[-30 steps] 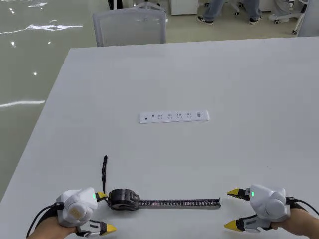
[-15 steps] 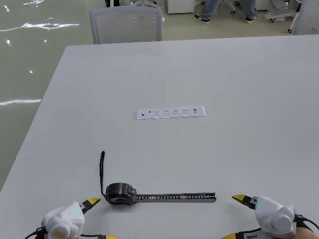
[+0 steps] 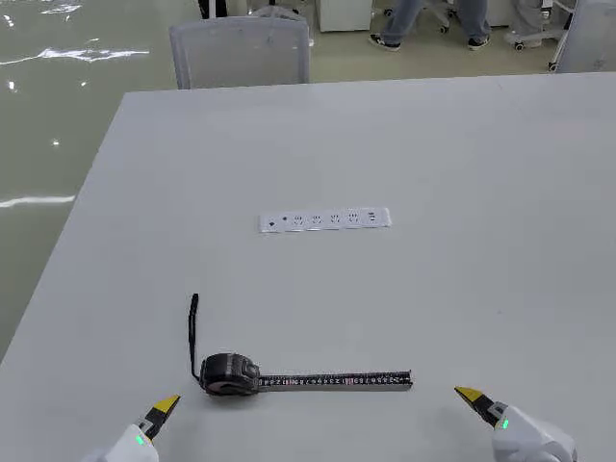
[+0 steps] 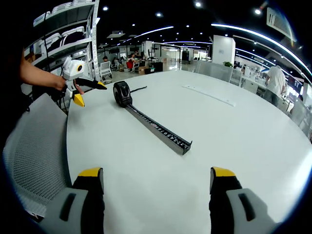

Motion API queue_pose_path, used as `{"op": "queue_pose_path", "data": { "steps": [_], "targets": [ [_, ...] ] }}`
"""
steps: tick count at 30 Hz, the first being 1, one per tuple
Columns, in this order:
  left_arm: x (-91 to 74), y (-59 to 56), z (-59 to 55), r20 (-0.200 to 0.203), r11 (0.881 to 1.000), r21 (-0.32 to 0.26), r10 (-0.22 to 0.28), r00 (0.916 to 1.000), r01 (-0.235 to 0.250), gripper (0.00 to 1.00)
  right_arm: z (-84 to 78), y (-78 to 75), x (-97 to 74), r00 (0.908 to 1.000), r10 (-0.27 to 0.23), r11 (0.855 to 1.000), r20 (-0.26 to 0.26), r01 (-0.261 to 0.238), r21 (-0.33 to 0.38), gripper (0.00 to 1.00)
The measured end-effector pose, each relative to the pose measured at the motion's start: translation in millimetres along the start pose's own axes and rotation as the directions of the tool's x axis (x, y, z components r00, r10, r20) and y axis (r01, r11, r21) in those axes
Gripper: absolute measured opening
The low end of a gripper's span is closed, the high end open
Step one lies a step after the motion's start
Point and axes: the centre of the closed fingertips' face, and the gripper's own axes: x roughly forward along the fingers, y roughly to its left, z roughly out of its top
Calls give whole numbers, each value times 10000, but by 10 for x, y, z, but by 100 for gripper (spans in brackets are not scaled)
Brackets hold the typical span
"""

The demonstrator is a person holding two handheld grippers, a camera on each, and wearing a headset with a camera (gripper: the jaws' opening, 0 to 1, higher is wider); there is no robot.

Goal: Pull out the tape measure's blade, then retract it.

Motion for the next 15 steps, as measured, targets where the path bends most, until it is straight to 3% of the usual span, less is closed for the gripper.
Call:
{"op": "queue_pose_path", "data": {
  "steps": [2,5,8,15],
  "targets": [
    [1,-6,1,16,10000,2,13,10000,-13,93,2,1,-2,10000,-33,10000,15,33,8,93],
    [19,-162,55,204,9993,-181,326,9993,-322,93,78,94,-32,9969,-718,9965,332,702,455,95],
    [5,-203,88,427,9983,-257,533,9977,-522,93,93,134,-13,9954,-898,9948,327,881,501,96],
    [-33,-240,47,341,9941,-580,933,9951,-912,95,215,215,-13,9892,-1317,9882,642,1260,871,99]
  ]
}}
